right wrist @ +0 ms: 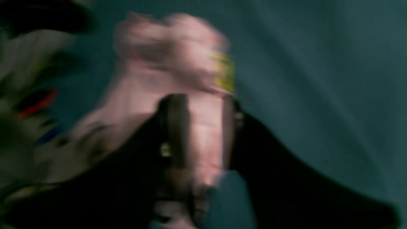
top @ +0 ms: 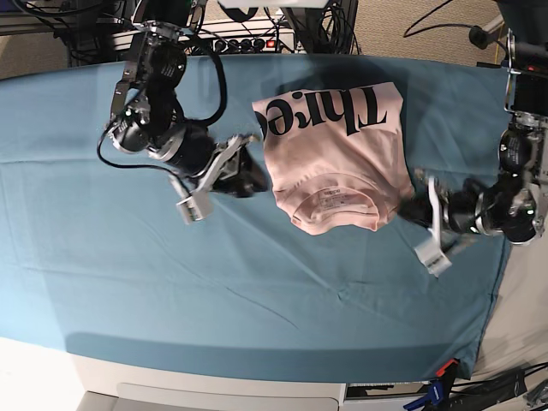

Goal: Fold the T-shirt properly
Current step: 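Tuck the shirt's loose edges under with both grippers to square the fold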

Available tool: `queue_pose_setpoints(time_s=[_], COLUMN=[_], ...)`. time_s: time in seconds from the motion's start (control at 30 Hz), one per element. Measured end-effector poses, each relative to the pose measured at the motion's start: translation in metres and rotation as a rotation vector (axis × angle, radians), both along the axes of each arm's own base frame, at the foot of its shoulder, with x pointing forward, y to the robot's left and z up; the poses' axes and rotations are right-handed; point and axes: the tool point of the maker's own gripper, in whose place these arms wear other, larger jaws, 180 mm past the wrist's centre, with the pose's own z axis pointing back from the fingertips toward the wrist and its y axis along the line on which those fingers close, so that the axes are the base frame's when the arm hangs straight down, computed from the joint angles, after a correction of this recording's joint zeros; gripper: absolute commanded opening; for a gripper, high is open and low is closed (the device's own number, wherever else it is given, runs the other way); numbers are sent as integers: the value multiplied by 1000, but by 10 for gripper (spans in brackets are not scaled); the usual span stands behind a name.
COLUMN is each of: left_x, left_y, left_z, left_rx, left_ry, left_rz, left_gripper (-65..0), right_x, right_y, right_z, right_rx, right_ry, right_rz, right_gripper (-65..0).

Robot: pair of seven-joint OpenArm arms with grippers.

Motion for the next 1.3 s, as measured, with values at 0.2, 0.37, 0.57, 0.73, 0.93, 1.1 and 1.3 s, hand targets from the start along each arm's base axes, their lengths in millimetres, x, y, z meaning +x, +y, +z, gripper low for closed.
queue_pose_setpoints(time_s=[0.2,0.37,0.57,0.73,0.93,1.1,1.3], left_x=[-31,-65,-95,-98,-103,-107,-105], left_y=[-28,-46,-76,-88,-88,-82,-64], left_z=[25,-5,-22,-22,-39,-57,-89], left_rx=[-125,-184,-283,-316,-267,-196,-47], left_ry=[-15,100,191,196,206,205,233], left_rz=[-184,-188,-194,-194,-170,-133,-4], left_gripper=[-650,-650,-650,-650,-650,-650,-650], right_x=[-17,-23,-2,28,52,60,65], right_y=[41,70,83,83,86,81,74], right_z=[20,23,-5,-25,-53,-79,-87], right_rx=[123,182,166,137,131,54,-12], right_ry=[-32,-26,44,84,170,215,190], right_rz=[153,205,205,183,166,153,136], right_gripper=[-650,-650,-650,-650,-650,-650,-650])
